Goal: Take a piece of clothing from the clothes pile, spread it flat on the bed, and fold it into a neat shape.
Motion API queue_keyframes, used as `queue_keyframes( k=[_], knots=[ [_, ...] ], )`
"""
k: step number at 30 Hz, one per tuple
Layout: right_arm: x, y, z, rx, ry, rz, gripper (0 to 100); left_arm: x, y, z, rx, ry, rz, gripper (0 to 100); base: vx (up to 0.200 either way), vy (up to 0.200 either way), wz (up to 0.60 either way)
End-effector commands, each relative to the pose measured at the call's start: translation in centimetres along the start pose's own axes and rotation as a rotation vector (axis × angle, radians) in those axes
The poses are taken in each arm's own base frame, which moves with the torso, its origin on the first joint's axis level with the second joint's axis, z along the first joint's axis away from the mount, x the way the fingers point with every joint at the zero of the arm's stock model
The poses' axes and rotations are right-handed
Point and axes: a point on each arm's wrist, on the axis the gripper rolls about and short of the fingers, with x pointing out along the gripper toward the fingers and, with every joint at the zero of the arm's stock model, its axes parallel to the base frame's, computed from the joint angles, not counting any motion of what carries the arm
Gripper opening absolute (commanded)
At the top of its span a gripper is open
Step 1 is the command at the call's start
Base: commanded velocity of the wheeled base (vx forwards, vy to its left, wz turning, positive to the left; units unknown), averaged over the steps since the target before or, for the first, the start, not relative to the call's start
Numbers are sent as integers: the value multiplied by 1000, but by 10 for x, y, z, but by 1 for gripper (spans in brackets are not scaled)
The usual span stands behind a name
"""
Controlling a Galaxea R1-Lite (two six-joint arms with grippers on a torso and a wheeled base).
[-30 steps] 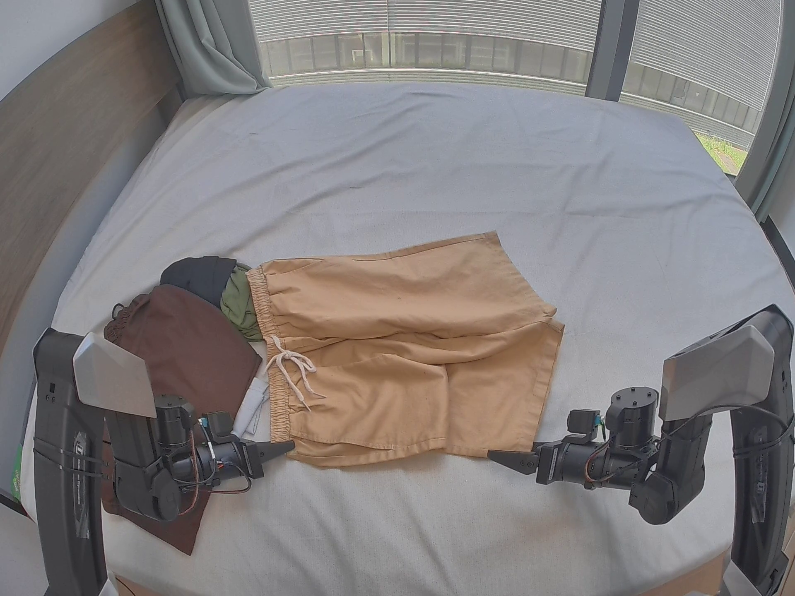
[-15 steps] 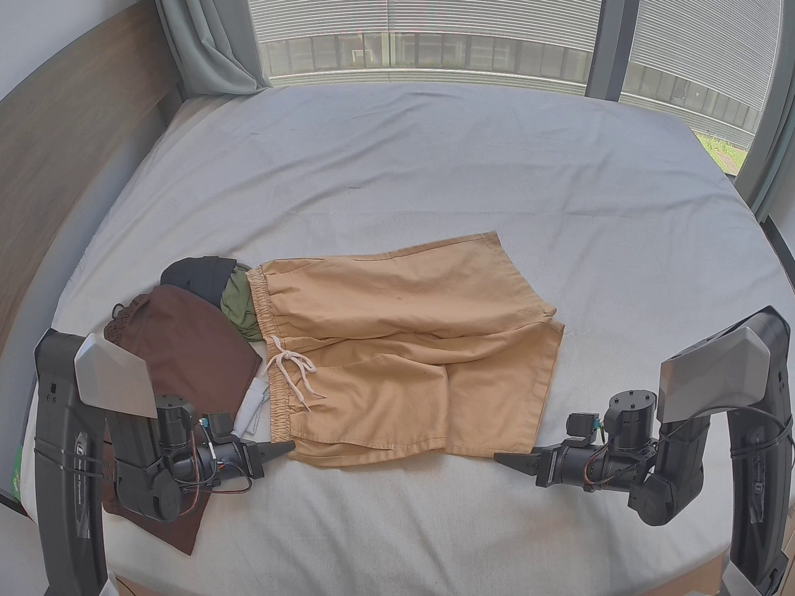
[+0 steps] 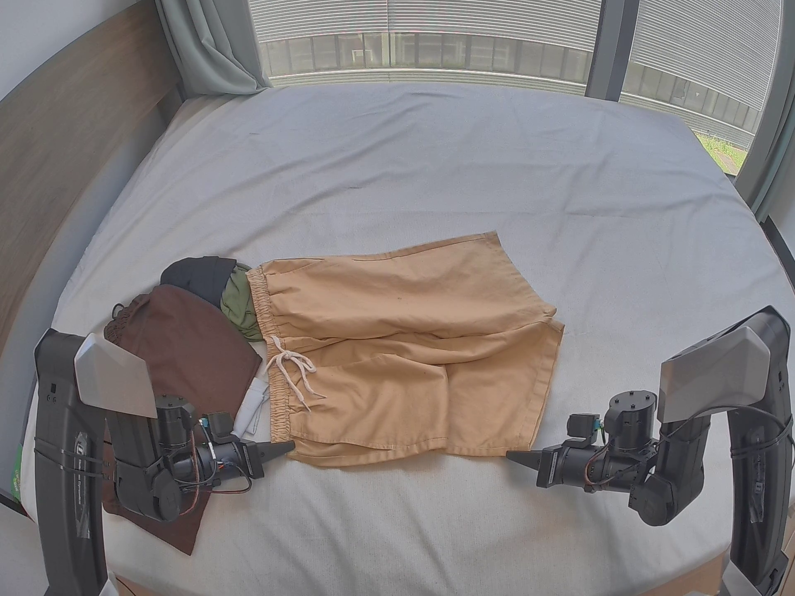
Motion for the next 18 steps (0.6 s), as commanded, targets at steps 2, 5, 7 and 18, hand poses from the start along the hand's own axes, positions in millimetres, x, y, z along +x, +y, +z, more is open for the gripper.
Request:
queue_keyframes(
  k=[2, 5, 7, 18],
  knots=[
    [-2, 0, -2, 4, 7, -5, 0, 0, 0, 0, 0, 0, 0, 0, 0, 0, 0],
    [-3, -1, -4, 6, 16, -11, 0, 0, 0, -1, -1, 1, 1, 0, 0, 0, 0],
    [-4, -2, -4, 8, 17, -13, 0, 0, 0, -1, -1, 1, 1, 0, 0, 0, 0],
    [-3, -4, -1, 0, -3, -15, 100, 0, 0, 0, 0, 0, 0, 0, 0, 0, 0]
  ],
)
